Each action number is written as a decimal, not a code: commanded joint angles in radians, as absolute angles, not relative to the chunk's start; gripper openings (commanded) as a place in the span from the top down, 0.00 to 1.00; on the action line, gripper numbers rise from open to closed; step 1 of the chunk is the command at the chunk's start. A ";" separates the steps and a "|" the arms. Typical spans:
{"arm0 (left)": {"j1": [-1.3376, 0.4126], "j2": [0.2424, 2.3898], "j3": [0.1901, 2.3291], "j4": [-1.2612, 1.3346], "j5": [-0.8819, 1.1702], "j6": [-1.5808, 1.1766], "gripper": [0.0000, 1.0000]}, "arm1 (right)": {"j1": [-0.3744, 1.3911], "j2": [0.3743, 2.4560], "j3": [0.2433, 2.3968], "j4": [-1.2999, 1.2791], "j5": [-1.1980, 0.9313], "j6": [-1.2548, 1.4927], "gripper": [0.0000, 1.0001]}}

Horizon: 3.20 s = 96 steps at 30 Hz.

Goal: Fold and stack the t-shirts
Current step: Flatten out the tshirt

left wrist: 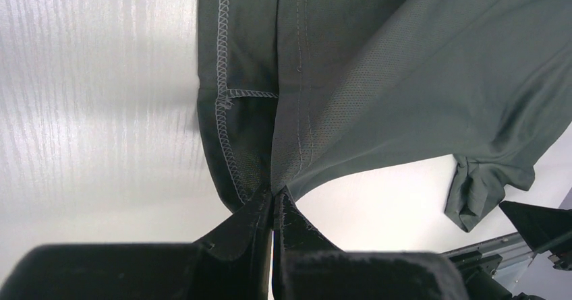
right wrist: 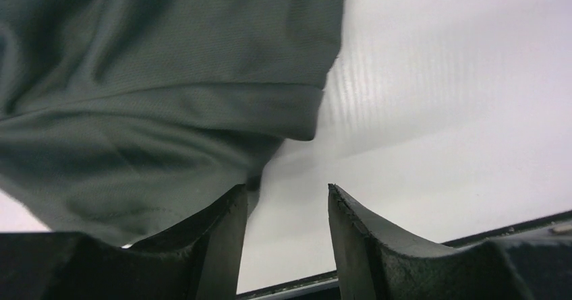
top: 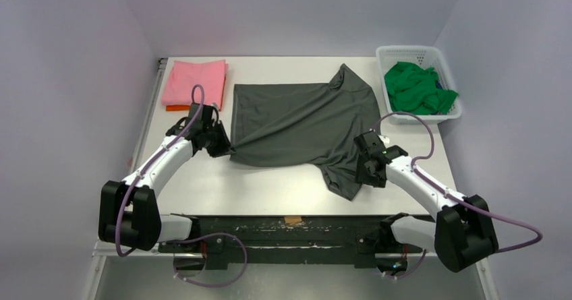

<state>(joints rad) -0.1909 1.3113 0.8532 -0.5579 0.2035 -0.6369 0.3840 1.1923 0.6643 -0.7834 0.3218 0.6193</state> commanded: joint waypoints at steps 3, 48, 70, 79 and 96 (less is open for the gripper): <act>-0.186 1.315 0.866 -0.518 0.230 -0.651 1.00 | 0.382 1.109 0.639 -0.657 0.137 0.536 0.53; -0.180 0.965 1.024 -0.692 0.166 -0.632 1.00 | 0.382 0.678 1.048 -0.842 0.451 0.614 1.00; -0.176 0.980 1.147 -0.722 0.221 -0.642 1.00 | 0.381 0.672 1.235 -0.845 0.456 0.491 1.00; -0.176 1.513 1.192 -0.602 0.281 -0.616 0.96 | 0.378 0.925 1.003 -0.743 0.628 0.547 1.00; -0.197 1.622 1.022 -0.539 0.364 -0.623 0.52 | 0.314 1.092 0.966 -0.678 0.611 0.508 1.00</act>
<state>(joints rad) -0.1833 1.7195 1.1194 -0.5774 0.2951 -0.6147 0.3199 1.0901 0.9695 -0.7174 0.5682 0.5152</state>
